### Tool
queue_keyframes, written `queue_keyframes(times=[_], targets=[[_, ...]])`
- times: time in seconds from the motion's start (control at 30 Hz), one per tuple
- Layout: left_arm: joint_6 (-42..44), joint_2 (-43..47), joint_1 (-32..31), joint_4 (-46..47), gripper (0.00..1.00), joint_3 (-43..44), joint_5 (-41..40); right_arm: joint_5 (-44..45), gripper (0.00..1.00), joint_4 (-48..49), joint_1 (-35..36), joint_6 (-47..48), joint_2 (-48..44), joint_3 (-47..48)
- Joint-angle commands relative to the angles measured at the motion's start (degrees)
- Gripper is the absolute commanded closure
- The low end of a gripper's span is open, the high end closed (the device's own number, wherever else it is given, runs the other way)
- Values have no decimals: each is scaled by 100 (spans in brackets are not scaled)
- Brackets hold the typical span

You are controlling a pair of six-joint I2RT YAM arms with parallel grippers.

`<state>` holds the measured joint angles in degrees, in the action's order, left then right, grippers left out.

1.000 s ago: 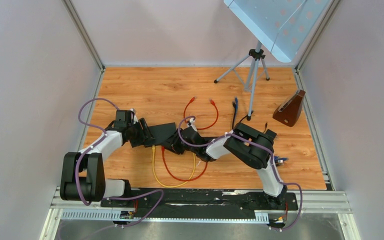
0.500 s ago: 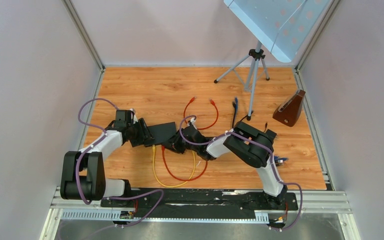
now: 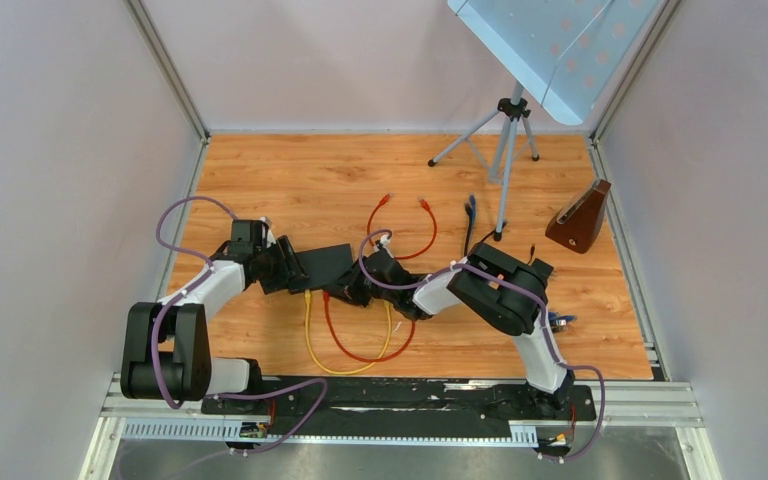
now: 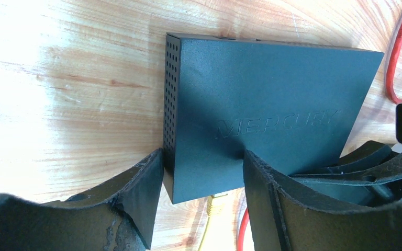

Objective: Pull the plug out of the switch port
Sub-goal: Pull the connector from the switch port.

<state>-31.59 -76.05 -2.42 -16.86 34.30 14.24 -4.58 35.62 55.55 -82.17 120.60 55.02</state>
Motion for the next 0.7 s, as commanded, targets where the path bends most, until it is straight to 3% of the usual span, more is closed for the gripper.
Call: queue_keyframes(times=[0.0,0.47,0.67], targets=[[10,-49,-6,89,35,33,325,126,88,-791,-27,317,130,-2],[-5,-132,-12,30,34,52,174,107,88,-779,-27,445,41,-79],[34,-166,-12,67,35,45,224,374,68,-1156,-33,557,-105,-9]])
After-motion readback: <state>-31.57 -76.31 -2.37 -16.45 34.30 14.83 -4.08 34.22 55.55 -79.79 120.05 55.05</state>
